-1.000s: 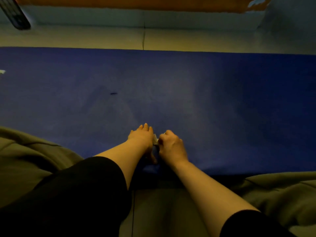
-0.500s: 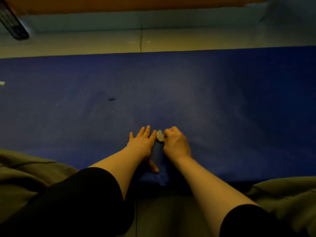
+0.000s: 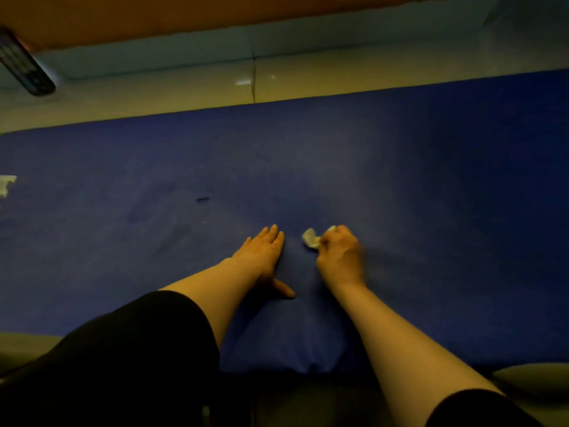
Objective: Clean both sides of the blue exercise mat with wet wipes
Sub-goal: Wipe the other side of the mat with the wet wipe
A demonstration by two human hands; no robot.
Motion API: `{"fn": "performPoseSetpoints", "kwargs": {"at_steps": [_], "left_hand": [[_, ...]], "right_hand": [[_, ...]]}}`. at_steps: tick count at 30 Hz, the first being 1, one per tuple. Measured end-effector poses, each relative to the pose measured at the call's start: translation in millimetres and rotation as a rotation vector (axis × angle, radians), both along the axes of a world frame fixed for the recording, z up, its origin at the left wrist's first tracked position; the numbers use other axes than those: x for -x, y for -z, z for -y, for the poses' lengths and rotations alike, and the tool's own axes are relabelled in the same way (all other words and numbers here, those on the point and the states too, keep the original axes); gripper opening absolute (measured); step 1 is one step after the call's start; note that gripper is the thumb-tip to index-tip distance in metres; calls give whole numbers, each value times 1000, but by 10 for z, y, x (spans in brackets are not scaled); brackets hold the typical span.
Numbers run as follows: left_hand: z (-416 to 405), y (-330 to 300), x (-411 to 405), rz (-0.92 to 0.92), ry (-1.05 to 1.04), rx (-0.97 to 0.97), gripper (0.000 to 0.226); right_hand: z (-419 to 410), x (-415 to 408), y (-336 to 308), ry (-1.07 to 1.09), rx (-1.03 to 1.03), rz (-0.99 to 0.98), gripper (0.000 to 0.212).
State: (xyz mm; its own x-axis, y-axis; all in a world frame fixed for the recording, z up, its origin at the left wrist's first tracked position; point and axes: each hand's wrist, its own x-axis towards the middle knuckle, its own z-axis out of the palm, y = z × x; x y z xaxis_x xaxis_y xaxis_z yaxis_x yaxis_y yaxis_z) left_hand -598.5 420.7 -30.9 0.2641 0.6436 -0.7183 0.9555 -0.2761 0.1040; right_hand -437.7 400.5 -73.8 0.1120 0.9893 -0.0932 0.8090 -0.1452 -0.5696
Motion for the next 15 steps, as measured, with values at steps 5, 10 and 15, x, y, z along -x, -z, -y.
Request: {"fn": "performPoseSetpoints", "kwargs": {"at_steps": [5, 10, 15], "left_hand": [[-64, -15, -40, -158, 348, -172, 132], [-270, -74, 50, -120, 458, -36, 122], [-559, -205, 286, -161, 506, 143, 115]], "right_hand": [[-41, 26, 41, 191, -67, -12, 16], [-90, 352, 126, -136, -18, -61, 16], [-318, 66, 127, 225, -144, -10, 20]]}}
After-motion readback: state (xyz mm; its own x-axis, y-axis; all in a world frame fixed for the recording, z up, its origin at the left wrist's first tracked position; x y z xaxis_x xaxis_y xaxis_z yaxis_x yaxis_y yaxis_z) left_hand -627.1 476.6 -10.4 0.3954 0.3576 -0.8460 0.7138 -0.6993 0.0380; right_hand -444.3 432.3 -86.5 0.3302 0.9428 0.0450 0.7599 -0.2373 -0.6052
